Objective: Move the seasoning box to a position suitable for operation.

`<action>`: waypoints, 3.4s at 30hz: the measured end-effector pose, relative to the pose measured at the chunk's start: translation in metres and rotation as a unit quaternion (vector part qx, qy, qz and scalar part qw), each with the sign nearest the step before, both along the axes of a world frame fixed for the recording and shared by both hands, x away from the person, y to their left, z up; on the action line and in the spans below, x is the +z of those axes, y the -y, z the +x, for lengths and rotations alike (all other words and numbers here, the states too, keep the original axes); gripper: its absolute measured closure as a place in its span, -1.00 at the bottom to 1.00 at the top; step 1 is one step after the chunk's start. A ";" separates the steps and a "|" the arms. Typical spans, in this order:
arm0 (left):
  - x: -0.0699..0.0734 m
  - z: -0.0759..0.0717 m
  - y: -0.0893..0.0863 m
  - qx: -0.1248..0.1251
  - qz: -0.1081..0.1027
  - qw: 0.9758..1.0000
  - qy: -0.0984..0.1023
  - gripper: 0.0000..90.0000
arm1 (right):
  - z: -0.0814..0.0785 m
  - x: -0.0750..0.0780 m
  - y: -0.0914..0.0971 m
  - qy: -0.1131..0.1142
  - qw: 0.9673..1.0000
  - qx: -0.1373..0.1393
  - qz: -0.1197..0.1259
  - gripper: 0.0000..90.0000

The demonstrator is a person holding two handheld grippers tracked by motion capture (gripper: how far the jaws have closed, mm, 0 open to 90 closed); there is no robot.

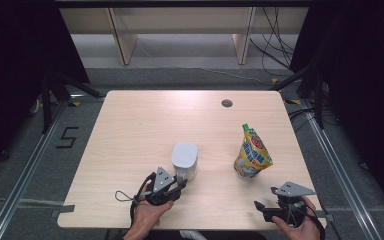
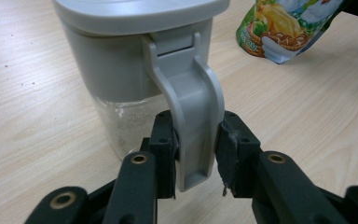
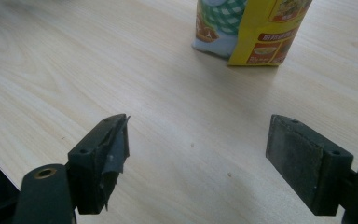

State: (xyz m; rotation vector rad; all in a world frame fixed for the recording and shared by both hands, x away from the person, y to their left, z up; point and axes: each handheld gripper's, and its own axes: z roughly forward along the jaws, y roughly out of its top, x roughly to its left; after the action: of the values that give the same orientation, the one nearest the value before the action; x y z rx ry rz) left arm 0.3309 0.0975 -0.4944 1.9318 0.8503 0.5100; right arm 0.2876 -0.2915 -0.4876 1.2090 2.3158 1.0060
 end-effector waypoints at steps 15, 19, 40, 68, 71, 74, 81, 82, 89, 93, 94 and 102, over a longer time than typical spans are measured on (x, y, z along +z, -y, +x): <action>0.000 0.008 -0.035 0.069 -0.005 0.998 -0.011 0.50 | -0.001 0.001 -0.002 0.004 1.000 0.004 -0.001 -0.51; -0.001 0.016 -0.036 0.079 -0.006 0.997 -0.005 0.50 | 0.000 0.001 -0.002 0.008 1.000 0.005 0.007 -0.51; -0.004 0.033 -0.052 0.111 -0.003 0.994 0.013 0.56 | -0.001 0.000 -0.003 -0.001 1.000 0.008 0.008 -0.51; -0.005 0.011 -0.032 0.005 -0.014 1.000 0.008 0.56 | 0.000 0.001 -0.002 0.008 1.000 0.006 -0.002 -0.49; -0.005 0.009 -0.030 -0.004 -0.012 1.000 0.008 0.56 | 0.000 0.001 -0.002 0.007 1.000 0.008 -0.001 -0.49; -0.004 0.004 -0.026 -0.017 -0.010 1.000 0.007 0.56 | 0.001 0.001 -0.001 0.007 1.000 0.007 0.001 -0.49; -0.004 0.002 -0.024 -0.023 -0.013 1.000 0.009 0.56 | 0.002 0.000 -0.001 0.004 1.000 0.005 0.002 -0.49; -0.004 0.002 -0.023 -0.023 -0.010 1.000 0.010 0.56 | 0.001 0.001 -0.002 -0.002 1.000 0.001 0.006 -0.49; -0.003 0.000 -0.018 -0.059 -0.003 0.998 0.009 0.56 | 0.002 0.000 -0.002 0.004 1.000 0.009 0.004 -0.49; -0.002 0.001 -0.018 -0.079 0.004 0.997 0.012 0.55 | 0.002 0.000 0.000 0.001 1.000 0.007 0.005 -0.49; -0.003 0.000 -0.017 -0.072 -0.007 0.997 0.000 0.55 | 0.004 0.000 0.001 0.007 1.000 0.011 0.002 -0.49; -0.003 0.003 -0.018 -0.072 -0.007 0.997 0.004 0.55 | 0.004 -0.001 0.000 0.005 1.000 0.013 0.000 -0.49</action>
State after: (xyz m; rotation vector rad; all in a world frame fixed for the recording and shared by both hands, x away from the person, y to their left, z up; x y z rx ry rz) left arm 0.3338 0.1156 -0.4971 1.9594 0.7014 0.4227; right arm 0.2916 -0.2913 -0.4881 1.1745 2.3301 1.0185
